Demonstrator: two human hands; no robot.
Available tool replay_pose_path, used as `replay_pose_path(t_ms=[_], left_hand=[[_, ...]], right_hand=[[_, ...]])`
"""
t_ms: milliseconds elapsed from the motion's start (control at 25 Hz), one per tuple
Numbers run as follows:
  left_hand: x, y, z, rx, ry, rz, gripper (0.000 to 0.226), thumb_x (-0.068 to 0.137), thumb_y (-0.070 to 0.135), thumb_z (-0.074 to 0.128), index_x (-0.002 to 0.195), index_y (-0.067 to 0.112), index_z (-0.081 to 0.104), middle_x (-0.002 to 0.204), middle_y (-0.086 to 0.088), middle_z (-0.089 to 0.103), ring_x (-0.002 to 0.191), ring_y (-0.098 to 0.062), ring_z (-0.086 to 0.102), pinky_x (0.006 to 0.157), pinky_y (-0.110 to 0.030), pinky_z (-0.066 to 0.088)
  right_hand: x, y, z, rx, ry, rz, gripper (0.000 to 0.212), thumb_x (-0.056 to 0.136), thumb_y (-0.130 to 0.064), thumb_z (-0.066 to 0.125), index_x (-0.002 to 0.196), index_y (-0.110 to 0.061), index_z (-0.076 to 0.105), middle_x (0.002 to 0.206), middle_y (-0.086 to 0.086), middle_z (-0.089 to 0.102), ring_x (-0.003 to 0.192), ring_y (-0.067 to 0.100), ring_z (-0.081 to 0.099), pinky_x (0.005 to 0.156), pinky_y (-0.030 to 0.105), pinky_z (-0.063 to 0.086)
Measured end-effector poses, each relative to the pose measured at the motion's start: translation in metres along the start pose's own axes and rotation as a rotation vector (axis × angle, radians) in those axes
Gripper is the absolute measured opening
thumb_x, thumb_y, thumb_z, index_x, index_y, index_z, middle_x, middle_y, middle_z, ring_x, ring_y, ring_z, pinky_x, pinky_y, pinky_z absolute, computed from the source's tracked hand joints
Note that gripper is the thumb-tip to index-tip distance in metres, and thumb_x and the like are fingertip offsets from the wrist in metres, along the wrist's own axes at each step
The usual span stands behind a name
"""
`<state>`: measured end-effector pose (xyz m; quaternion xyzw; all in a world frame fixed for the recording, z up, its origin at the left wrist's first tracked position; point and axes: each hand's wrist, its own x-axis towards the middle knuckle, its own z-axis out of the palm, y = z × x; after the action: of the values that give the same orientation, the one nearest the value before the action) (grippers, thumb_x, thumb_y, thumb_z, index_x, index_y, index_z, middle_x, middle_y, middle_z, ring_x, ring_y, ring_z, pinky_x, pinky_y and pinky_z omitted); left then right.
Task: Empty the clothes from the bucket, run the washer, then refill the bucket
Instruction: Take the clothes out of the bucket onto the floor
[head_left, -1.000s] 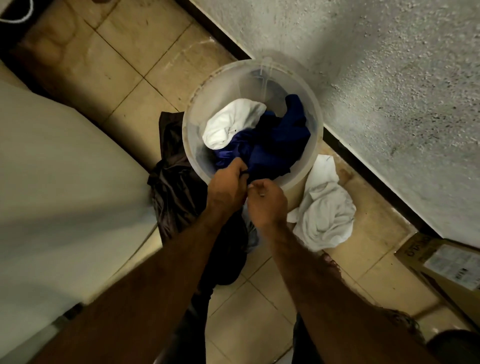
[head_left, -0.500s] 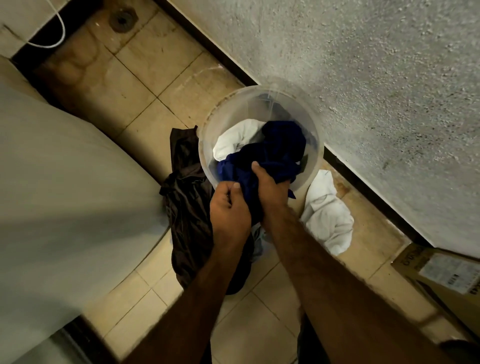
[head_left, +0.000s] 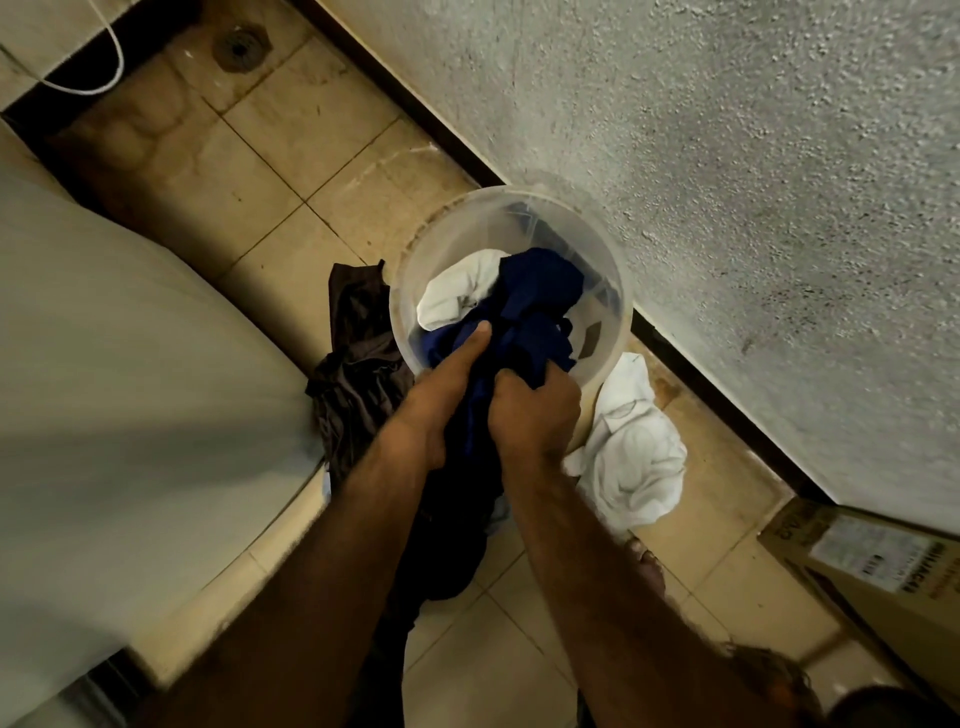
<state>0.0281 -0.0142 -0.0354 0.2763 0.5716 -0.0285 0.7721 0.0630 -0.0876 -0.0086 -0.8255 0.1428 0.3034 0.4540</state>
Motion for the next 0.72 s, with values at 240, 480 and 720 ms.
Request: replay_pose_path(t_ms=[240,480,720], left_hand=[[0.023,0.011,0.007,0.172,0.126,-0.002,0.047,0.091,0.036,0.07,0.127,0.008,0.064,0.11,-0.014,0.073,0.085,-0.025,0.071,0.064,-0.029,0.059],[0.037,0.007,-0.01,0.373,0.469,0.198,0.024,0.093,0.023,0.064,0.114,0.01,0.064,0.119,-0.008,0.065,0.095,-0.023,0.063,0.073,-0.022,0.055],[0.02,0.021,0.006,0.571,0.269,0.254,0.066,0.075,0.059,0.077,0.126,0.018,0.063,0.117,0.001,0.069,0.105,-0.019,0.067,0.09,-0.033,0.057]], right_hand=[[-0.014,0.017,-0.011,0.028,-0.083,-0.101,0.02,0.08,-0.018,0.065,0.061,-0.027,0.062,0.06,-0.009,0.063,0.062,0.014,0.06,0.061,0.037,0.052],[-0.01,0.041,-0.007,-0.424,0.181,-0.357,0.042,0.084,-0.054,0.067,0.091,-0.014,0.08,0.154,0.007,0.048,0.143,0.042,0.037,0.114,0.062,0.03],[-0.035,0.052,0.001,-0.678,0.023,-0.576,0.042,0.095,-0.051,0.048,0.086,-0.023,0.078,0.161,0.002,0.04,0.155,0.032,0.02,0.121,0.064,0.014]])
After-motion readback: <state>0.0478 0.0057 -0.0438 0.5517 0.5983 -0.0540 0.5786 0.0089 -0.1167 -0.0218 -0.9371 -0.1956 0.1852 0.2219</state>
